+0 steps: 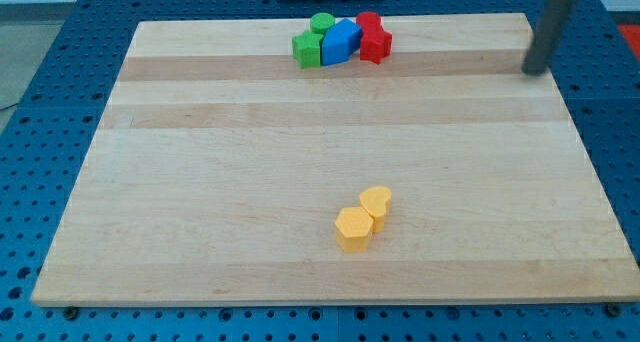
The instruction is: Slide the yellow hexagon into the red star
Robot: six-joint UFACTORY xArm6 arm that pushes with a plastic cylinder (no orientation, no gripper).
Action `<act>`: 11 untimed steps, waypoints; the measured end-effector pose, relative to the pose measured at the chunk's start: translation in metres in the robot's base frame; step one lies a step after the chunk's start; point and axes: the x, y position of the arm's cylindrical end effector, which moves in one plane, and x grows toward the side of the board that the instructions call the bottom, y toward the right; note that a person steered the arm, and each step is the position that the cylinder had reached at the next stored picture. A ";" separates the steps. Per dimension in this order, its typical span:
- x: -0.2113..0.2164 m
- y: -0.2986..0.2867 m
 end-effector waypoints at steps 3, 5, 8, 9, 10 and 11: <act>0.226 -0.124; 0.211 -0.247; 0.160 -0.345; 0.154 -0.343; 0.101 -0.331; 0.096 -0.331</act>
